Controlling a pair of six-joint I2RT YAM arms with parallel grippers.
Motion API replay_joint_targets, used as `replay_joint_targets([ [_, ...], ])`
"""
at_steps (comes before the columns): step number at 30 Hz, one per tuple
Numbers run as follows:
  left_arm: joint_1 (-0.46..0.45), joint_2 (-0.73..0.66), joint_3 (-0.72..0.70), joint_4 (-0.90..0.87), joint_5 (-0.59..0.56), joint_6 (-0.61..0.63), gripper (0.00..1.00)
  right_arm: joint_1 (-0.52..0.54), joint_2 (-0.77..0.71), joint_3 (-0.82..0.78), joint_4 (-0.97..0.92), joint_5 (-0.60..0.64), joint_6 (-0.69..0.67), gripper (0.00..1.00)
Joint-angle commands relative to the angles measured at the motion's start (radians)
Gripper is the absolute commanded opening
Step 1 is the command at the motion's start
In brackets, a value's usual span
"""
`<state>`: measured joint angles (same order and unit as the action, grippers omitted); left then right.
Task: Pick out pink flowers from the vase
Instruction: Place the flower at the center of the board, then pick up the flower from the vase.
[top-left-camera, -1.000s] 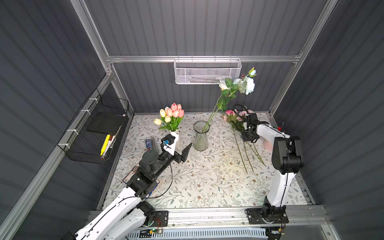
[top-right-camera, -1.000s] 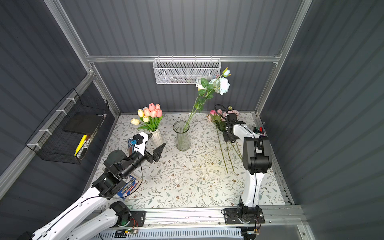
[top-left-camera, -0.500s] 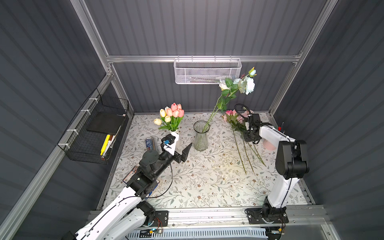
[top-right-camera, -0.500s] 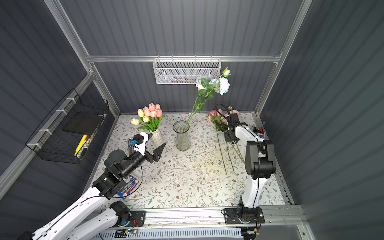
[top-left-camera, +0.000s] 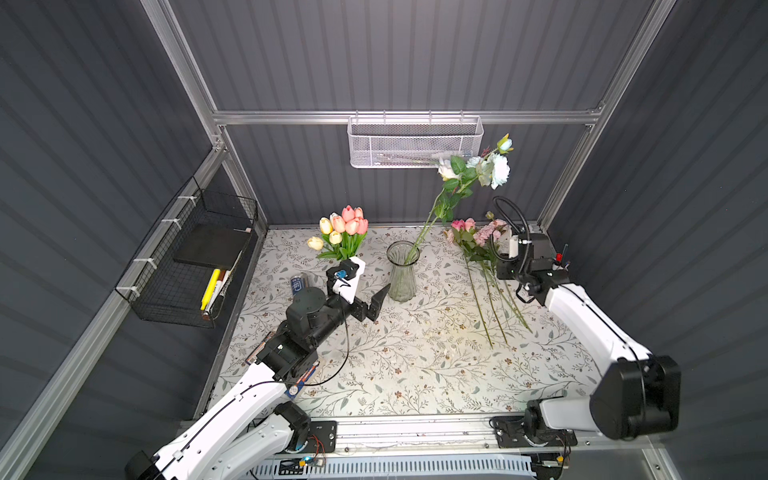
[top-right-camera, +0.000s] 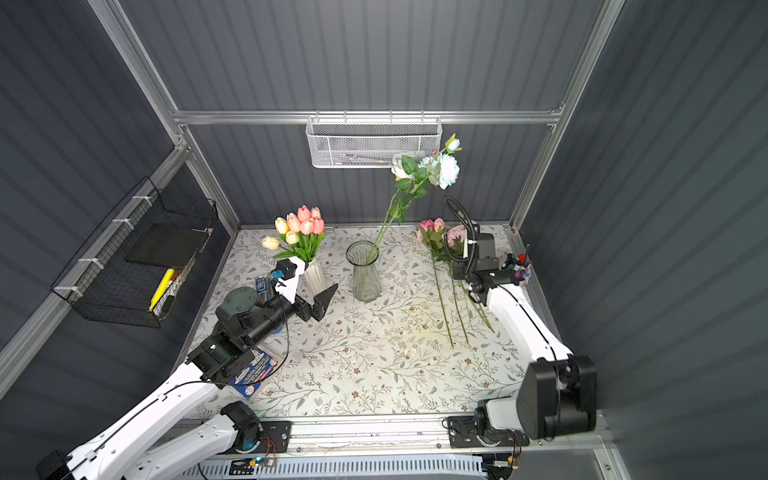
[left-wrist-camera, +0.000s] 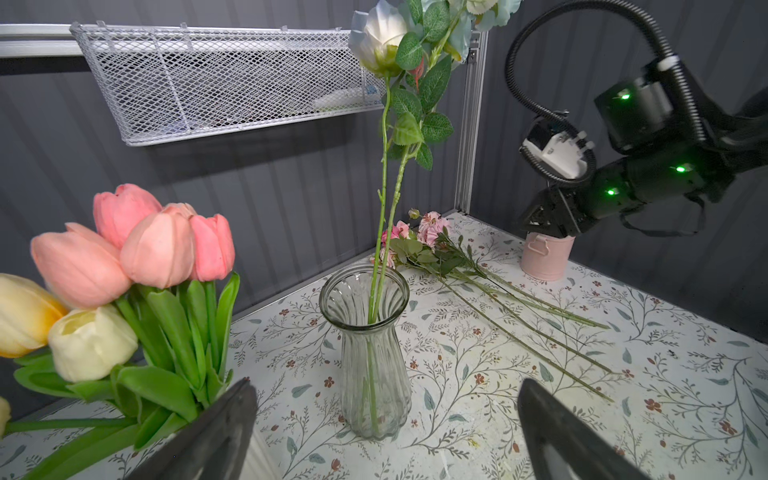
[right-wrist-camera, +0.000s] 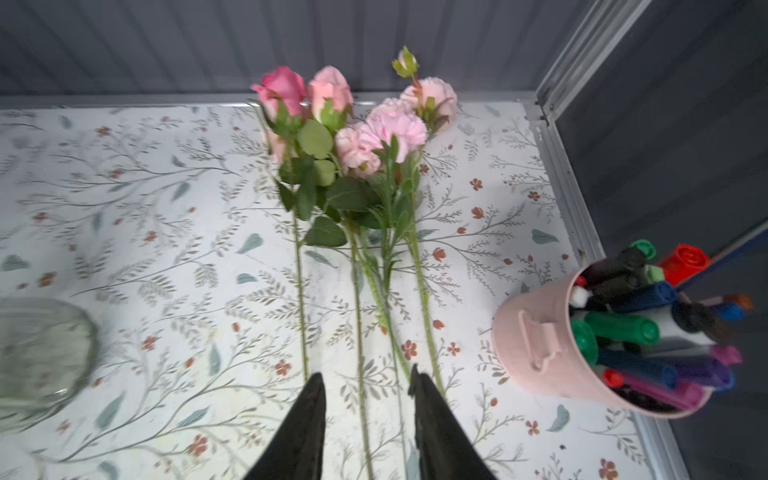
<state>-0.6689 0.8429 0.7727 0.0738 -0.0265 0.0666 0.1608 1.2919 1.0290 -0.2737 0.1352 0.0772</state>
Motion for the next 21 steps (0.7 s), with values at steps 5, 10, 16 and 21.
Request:
replay_joint_targets([
  [5,-0.006,0.071,0.107,-0.238,-0.142,-0.056,0.99,0.138,-0.27,-0.126,0.088,0.003,-0.026,0.99],
  [10,-0.006,0.041,0.052,-0.237,-0.419,-0.144,0.99,0.149,-0.428,-0.21,0.136,-0.022,-0.036,0.99],
  [16,-0.005,-0.035,-0.113,-0.07,-0.456,0.105,0.99,0.149,-0.472,-0.288,0.251,-0.009,-0.076,0.99],
  [21,0.013,-0.005,-0.169,0.036,-0.468,0.199,0.99,0.149,-0.459,-0.308,0.299,0.021,0.028,0.99],
])
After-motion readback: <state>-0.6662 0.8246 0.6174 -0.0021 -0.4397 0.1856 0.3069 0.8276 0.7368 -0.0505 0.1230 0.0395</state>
